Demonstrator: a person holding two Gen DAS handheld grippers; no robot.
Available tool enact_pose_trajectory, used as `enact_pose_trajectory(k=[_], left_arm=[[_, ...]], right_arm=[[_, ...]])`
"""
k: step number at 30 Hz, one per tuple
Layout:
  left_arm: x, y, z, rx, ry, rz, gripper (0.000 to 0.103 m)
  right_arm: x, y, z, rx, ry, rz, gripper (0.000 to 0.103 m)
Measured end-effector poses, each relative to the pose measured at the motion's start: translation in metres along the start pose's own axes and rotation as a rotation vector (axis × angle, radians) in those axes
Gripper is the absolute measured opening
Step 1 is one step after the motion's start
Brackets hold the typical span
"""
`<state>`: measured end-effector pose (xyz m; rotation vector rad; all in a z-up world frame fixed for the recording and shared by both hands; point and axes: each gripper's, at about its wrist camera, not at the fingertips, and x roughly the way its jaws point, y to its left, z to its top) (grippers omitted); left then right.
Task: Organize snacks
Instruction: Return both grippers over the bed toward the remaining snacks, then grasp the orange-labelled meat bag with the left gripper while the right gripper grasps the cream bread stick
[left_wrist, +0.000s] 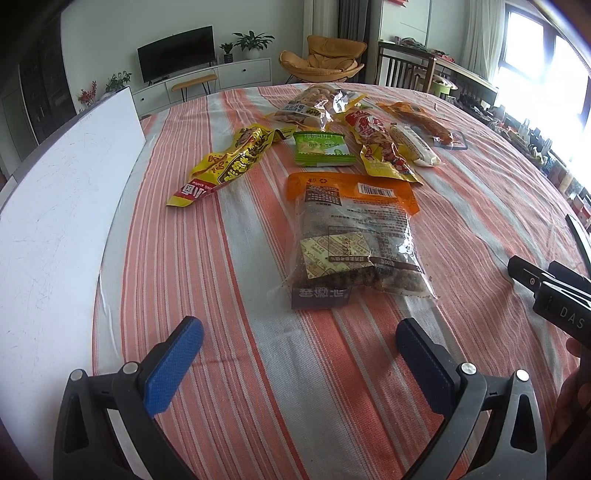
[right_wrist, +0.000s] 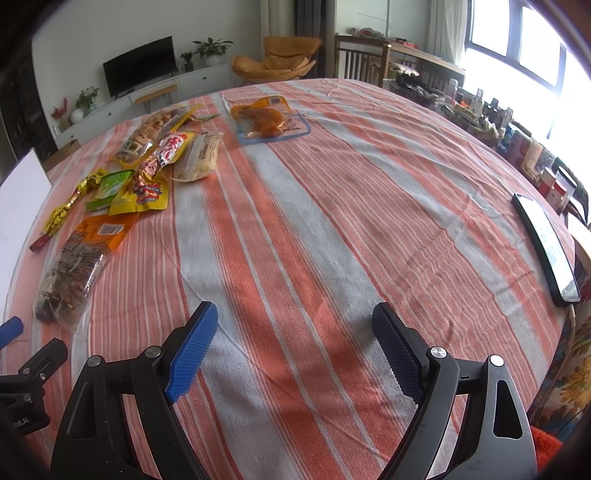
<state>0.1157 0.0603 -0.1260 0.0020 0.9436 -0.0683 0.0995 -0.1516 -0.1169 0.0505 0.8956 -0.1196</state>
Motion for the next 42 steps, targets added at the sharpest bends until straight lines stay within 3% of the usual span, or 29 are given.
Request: enact_pose_trajectory(k=[19,21,24,26,29,31,33,37,40,41,42], left_arm=[[0.0,0.0,0.001,0.008,0.0,-0.004,0.103],[-0.001,0.004,0.003,0.013,0.024,-0.039,0.103],[-0.009,0.017,0.014,-0.066,0.05,-0.145,0.103],[-0.013,0.018,0.03,-0.087,0.06,-0.168,0.103],[-0.004,-0.001,0.059,-0.018,0.127,-0.188,0.103],[0.012,-0.022,0.074,0.061,0.196,-0.159,0.103],[0.026,-0.037,0.083,0.112,0.208,-0.109,0.103],[0.058,-0.043,0.088,0.106,0.299,-0.063,0.103],[0.058,-0.043,0.085,0.12,0.265,-0.057,0.102],[0.056,-0.04,0.084,0.11,0.25,-0.053,0.098],[0.052,-0.036,0.082,0.094,0.23,-0.046,0.087]], right_arm=[[0.0,0.0,0.0,0.001,0.0,0.0,0.088],[0.0,0.0,0.0,0.002,0.0,0.0,0.088],[0.0,0.0,0.0,0.002,0.0,0.0,0.088],[0.0,0.0,0.0,0.002,-0.001,0.0,0.088],[0.0,0.0,0.0,0.002,0.0,0.001,0.089],[0.0,0.0,0.0,0.002,0.0,0.0,0.089],[0.0,0.0,0.0,0.002,0.0,0.0,0.089],[0.0,0.0,0.0,0.002,-0.001,0.001,0.089],[0.0,0.0,0.0,0.003,-0.001,0.0,0.089],[0.0,0.0,0.0,0.003,0.0,0.001,0.089],[0.0,0.0,0.0,0.003,-0.001,0.0,0.089]])
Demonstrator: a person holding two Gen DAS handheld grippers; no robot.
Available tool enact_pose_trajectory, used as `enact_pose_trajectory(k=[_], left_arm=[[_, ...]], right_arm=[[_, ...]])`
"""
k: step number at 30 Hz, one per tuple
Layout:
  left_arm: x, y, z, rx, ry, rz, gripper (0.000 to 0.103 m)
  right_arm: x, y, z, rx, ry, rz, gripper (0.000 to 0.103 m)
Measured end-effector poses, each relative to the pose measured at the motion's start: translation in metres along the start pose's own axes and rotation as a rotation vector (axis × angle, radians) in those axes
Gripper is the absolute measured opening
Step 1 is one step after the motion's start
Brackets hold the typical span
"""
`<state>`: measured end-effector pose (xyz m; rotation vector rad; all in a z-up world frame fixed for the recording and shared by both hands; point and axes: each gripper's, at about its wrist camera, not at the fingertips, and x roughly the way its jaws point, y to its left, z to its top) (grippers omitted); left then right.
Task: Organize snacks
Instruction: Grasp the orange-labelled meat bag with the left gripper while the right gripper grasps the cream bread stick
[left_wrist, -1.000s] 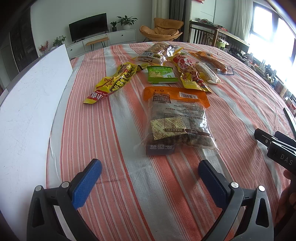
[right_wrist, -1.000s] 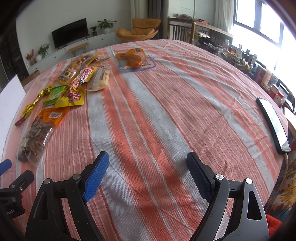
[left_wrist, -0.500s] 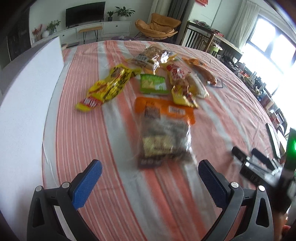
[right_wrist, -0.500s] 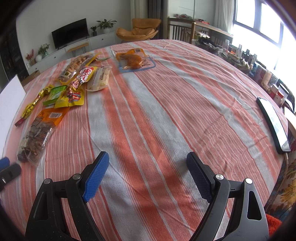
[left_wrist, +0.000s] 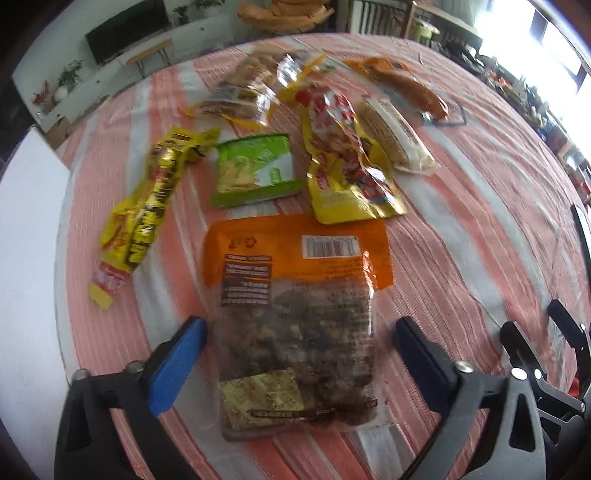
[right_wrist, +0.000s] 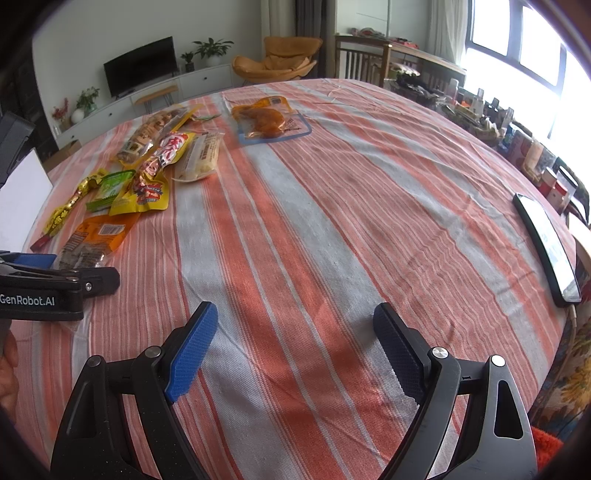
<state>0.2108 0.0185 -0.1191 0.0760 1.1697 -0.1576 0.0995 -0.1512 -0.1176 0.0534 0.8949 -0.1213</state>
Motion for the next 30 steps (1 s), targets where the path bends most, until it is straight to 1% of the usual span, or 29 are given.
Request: enact_pose_trajectory(k=[1,2,3,4,7,8,11,12,13,14,15,16,17,19,20,30], left_arm=[[-0.004,0.003,-0.003,-0.015,-0.015,0.008,0.075],[-0.009,0.008,-0.007,-0.037,-0.019,0.004,0.07],[-0.012,0.014,-0.012,-0.065,-0.014,-0.009,0.069],[-0.017,0.019,-0.021,-0.087,-0.008,-0.005,0.068],[-0.031,0.022,-0.055,-0.093,-0.015,0.017,0.068],[-0.038,0.023,-0.072,-0.097,-0.022,0.018,0.068],[-0.05,0.03,-0.097,-0.132,-0.054,0.034,0.073],[-0.05,0.036,-0.1,-0.152,-0.071,0.033,0.082],[-0.05,0.042,-0.103,-0.169,-0.085,0.022,0.094],[-0.048,0.044,-0.104,-0.166,-0.103,0.007,0.097],[-0.047,0.042,-0.104,-0.149,-0.114,0.017,0.1],[-0.044,0.039,-0.104,-0.121,-0.123,0.051,0.102],[-0.041,0.034,-0.102,-0.091,-0.14,0.072,0.103],[-0.039,0.033,-0.102,-0.088,-0.203,0.052,0.103],[-0.038,0.033,-0.103,-0.089,-0.211,0.055,0.103],[-0.038,0.029,-0.099,-0.09,-0.219,0.056,0.103]], right_arm=[[0.0,0.0,0.0,0.0,0.0,0.0,0.089],[0.0,0.0,0.0,0.0,0.0,0.0,0.089],[0.0,0.0,0.0,0.0,0.0,0.0,0.089],[0.0,0.0,0.0,0.0,0.0,0.001,0.089],[0.0,0.0,0.0,0.0,0.0,0.0,0.089],[0.0,0.0,0.0,0.001,0.0,0.0,0.089],[0.0,0.0,0.0,0.001,0.0,0.0,0.089],[0.0,0.0,0.0,0.001,0.0,0.0,0.089],[0.0,0.0,0.0,0.001,0.0,0.0,0.089],[0.0,0.0,0.0,0.001,0.0,0.0,0.089],[0.0,0.0,0.0,0.001,0.0,0.001,0.089],[0.0,0.0,0.0,0.001,0.0,0.001,0.089],[0.0,0.0,0.0,0.001,0.0,0.001,0.089],[0.0,0.0,0.0,0.0,0.0,0.0,0.089],[0.0,0.0,0.0,0.001,0.0,0.0,0.089],[-0.001,0.0,0.0,0.0,0.0,-0.001,0.089]])
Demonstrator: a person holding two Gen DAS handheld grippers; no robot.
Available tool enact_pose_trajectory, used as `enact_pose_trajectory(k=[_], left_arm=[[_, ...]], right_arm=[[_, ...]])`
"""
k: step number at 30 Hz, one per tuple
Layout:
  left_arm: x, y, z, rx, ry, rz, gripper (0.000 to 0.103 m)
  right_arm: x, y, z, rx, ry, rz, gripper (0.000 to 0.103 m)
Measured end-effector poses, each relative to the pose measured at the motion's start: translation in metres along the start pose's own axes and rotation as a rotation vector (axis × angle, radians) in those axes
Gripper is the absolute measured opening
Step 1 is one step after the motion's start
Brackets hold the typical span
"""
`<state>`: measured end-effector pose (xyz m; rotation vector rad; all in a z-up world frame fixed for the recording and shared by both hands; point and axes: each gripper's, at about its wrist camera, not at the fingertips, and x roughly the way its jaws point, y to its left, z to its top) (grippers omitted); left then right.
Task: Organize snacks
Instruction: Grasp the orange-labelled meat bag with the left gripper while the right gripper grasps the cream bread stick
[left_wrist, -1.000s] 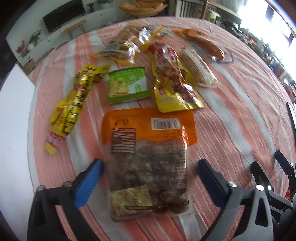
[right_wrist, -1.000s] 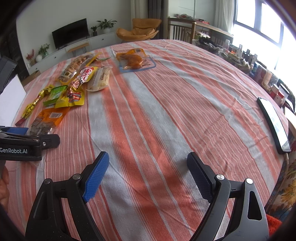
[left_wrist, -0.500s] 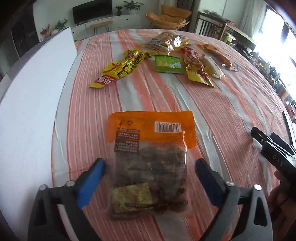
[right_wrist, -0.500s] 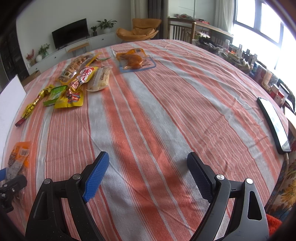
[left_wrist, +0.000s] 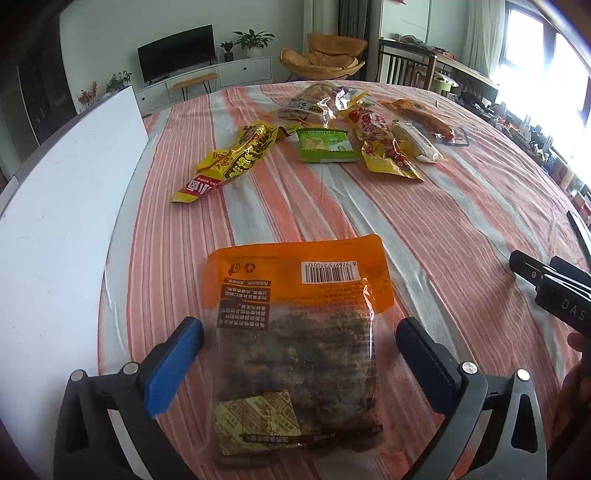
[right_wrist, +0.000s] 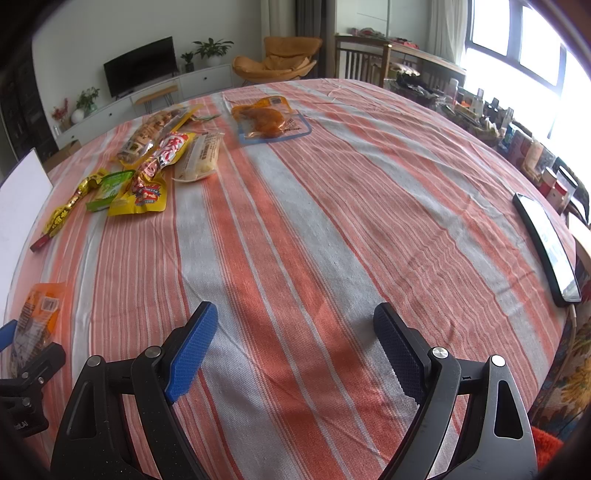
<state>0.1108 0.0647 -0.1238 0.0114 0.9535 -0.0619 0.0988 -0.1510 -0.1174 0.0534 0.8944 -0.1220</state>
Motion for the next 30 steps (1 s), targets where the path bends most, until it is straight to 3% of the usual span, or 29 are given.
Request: enact_pose_trajectory(k=[20,24,27,30], left_arm=[[0.001,0.0,-0.001,0.0,0.0,-0.001,0.103],[0.001,0.0,-0.001,0.0,-0.001,-0.001,0.103],[0.001,0.0,-0.001,-0.001,-0.001,-0.001,0.103],[0.001,0.0,-0.001,0.0,-0.001,-0.001,0.103]], right_arm=[[0.0,0.0,0.0,0.001,-0.001,0.003,0.089],[-0.004,-0.01,0.002,0.067,-0.012,0.071,0.088],[0.001,-0.023,0.022,0.17,-0.003,0.172,0.088],[0.01,-0.009,0.068,0.097,-0.004,0.199,0.088]])
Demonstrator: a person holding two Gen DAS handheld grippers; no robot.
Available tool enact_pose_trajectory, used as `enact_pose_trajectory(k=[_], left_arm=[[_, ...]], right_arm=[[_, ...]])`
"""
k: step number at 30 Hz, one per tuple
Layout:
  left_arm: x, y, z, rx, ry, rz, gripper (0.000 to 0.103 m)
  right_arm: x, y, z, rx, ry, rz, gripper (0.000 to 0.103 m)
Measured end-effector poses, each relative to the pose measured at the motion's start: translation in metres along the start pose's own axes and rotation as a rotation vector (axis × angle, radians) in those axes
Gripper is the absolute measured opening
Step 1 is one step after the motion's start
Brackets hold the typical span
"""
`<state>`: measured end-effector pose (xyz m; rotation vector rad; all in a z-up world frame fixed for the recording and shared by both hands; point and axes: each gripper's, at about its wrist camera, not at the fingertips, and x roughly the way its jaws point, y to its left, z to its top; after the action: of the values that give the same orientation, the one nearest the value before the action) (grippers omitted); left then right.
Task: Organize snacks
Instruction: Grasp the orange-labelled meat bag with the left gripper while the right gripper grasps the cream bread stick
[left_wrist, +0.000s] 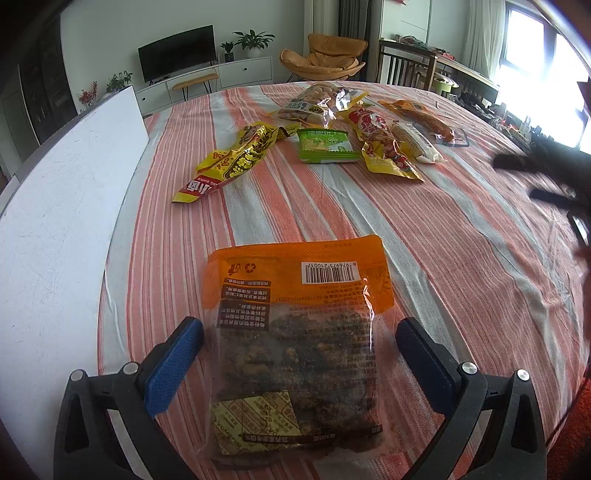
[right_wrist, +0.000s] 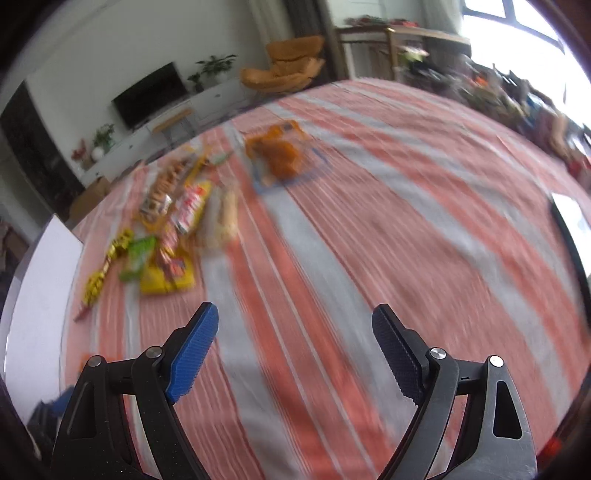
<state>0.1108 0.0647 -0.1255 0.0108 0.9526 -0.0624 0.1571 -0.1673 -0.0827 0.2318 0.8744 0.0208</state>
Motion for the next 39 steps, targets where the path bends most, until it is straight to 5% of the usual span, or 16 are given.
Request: enact_pose_trajectory(k=[4,7,9,11,15,19,22,28,35,37,39], left_arm=[[0.0,0.0,0.0,0.0,0.0,0.0,0.103],[0.0,0.0,0.0,0.0,0.0,0.0,0.103],[-0.001,0.0,-0.001,0.0,0.0,0.0,0.103],[-0.004,0.001,-0.002,0.0,0.0,0.0,0.103],[-0.004,0.001,-0.002,0.0,0.0,0.0,0.103],[-0.004,0.001,-0.002,0.0,-0.001,0.0,0.103],[-0.004,0.001,-0.002,0.0,-0.001,0.0,0.103],[-0.004,0.001,-0.002,0.0,-0.001,0.0,0.103],[-0.004,0.001,-0.002,-0.001,-0.001,-0.001,0.103],[-0.004,0.001,-0.002,-0.001,-0.001,0.0,0.103],[-0.004,0.001,-0.002,0.0,-0.001,-0.001,0.103]], right_arm=[[0.053,0.042,0.058,-0.15,0.106,0.015,0.085],[0.096,0.066,0.07,-0.21,0.218,0.013,0.083],[0.108,0.075,0.072,-0.208,0.209,0.026,0.081],[0.111,0.078,0.075,-0.192,0.219,0.056,0.054],[0.102,0.079,0.069,-0.187,0.241,0.119,0.035],[0.073,0.064,0.053,-0.129,0.219,0.235,0.037],[0.051,0.041,0.045,-0.062,0.168,0.265,0.048],[0.037,0.001,0.06,-0.005,0.121,0.172,0.048],[0.069,0.055,0.052,-0.092,0.279,0.211,0.052],[0.081,0.083,0.036,-0.173,0.308,0.138,0.063],[0.08,0.102,0.027,-0.258,0.234,0.051,0.057]])
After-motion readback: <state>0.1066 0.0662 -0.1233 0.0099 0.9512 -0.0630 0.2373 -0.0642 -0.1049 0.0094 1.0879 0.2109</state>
